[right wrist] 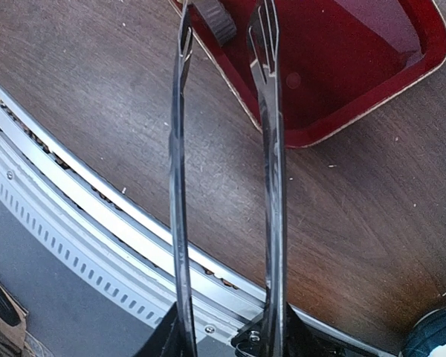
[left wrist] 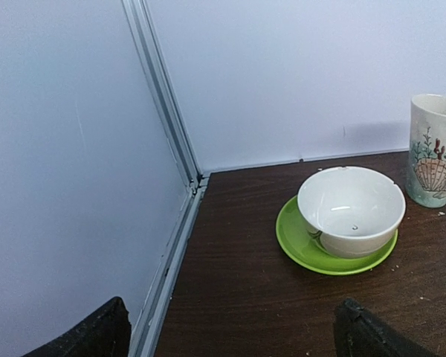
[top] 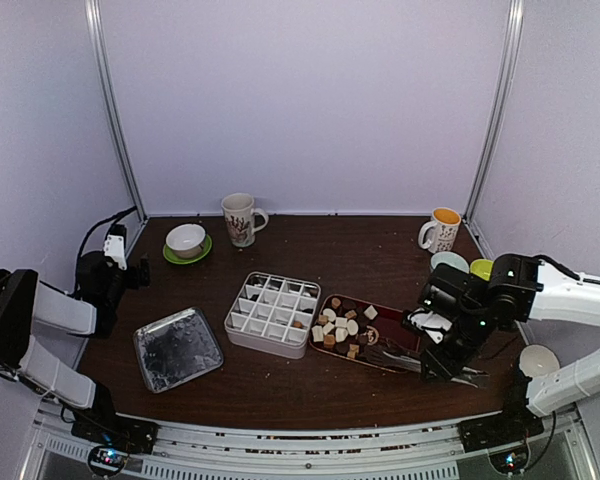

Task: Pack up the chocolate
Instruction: Pick up the fake chocolate from the plate.

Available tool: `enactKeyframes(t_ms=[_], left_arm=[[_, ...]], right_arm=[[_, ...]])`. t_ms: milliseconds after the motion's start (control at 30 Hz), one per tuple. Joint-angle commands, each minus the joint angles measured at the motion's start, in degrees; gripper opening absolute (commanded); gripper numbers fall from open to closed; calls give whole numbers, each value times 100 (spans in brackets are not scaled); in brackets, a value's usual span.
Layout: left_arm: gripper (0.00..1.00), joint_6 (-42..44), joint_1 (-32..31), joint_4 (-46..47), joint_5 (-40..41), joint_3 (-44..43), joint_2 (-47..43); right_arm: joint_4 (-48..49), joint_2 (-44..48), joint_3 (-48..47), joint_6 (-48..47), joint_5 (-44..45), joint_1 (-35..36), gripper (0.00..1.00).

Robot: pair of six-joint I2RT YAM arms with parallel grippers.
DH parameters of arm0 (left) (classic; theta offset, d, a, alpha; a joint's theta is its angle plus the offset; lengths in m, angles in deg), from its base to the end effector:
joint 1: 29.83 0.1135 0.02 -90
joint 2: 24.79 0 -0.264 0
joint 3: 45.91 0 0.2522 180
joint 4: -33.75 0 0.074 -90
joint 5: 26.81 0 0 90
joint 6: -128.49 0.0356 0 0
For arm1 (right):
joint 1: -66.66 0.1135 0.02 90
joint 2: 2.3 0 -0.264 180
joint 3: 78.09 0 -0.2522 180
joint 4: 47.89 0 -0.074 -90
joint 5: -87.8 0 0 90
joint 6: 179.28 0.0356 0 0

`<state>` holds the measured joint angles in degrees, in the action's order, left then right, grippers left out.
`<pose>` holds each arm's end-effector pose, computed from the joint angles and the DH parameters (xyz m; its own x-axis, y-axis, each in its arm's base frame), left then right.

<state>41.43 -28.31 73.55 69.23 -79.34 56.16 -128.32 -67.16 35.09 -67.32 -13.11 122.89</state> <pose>0.2570 0.0106 0.1735 -0.1408 0.0473 -0.9889 -0.1236 0.9902 0.0649 0.0954 0.1548 0.2544 -0.8182 -0.5631 -0.1160 -0.5729 0.7816 0.2467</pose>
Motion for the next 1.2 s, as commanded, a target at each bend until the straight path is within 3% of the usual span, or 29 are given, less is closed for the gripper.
enactKeyframes(t_ms=[0, 767, 1167], left_arm=[[98, -112, 22, 511, 187, 115, 59], [98, -153, 20, 435, 230, 68, 62], [98, -158, 19, 436, 231, 68, 62]], right_arm=[[-246, -151, -143, -143, 271, 14, 37], [269, -965, -396, -504, 316, 29, 35], [646, -1045, -368, -552, 189, 44, 29]])
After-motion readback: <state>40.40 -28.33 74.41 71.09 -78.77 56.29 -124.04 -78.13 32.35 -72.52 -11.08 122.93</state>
